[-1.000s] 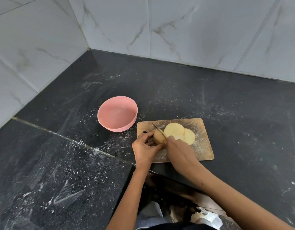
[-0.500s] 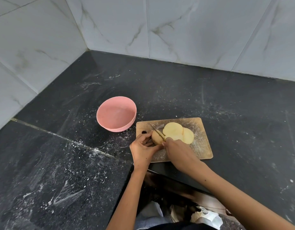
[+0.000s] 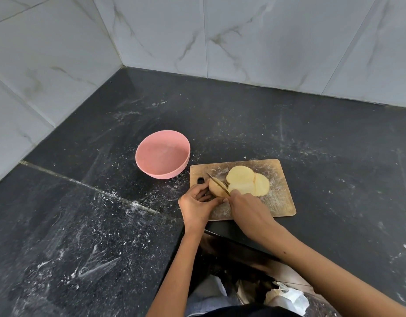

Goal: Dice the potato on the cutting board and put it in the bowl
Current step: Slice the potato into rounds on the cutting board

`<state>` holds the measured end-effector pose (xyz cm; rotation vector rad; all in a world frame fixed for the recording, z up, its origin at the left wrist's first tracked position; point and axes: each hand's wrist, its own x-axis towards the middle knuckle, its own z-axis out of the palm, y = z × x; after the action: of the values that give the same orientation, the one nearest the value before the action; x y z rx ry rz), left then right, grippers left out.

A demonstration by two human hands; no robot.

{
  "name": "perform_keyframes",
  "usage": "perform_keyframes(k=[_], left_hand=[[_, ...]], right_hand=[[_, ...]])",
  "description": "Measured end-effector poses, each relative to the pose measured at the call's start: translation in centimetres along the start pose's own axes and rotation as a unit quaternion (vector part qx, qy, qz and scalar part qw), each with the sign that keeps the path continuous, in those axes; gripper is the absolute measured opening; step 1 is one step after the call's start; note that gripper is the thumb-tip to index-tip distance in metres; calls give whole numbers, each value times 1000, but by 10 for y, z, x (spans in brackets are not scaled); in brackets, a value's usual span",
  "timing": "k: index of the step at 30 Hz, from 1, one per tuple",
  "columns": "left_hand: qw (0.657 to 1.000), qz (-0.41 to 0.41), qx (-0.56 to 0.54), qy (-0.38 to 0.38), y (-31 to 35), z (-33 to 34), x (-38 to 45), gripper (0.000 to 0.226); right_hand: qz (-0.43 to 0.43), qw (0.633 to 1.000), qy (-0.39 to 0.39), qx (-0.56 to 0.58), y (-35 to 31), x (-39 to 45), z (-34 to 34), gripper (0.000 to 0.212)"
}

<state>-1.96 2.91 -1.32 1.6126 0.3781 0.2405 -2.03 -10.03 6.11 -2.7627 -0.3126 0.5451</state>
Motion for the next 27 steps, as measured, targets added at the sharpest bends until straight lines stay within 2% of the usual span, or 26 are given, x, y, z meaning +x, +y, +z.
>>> perform_keyframes(k=[4, 9, 14, 20, 25, 27], left_hand=[[1000, -25, -16, 5, 0, -1, 0, 54], [1000, -11, -10, -1, 0, -1, 1, 54], [999, -26, -24, 3, 1, 0, 2, 53], [999, -33, -26, 1, -1, -1, 2, 52], [999, -28, -25, -6, 5, -1, 0, 52], [999, -25, -19, -8, 4, -2, 0, 52]], right_hand=[[-11, 1000, -6, 6, -3, 8, 0, 24], [4, 1000, -17, 1, 5, -4, 1, 31], [-1, 1000, -18, 2, -1, 9, -2, 22], [-1, 1000, -27, 3, 4, -3, 1, 34], [-10, 1000, -23, 12, 0, 8, 2, 19], [-8, 1000, -23, 15, 1, 7, 4, 23]])
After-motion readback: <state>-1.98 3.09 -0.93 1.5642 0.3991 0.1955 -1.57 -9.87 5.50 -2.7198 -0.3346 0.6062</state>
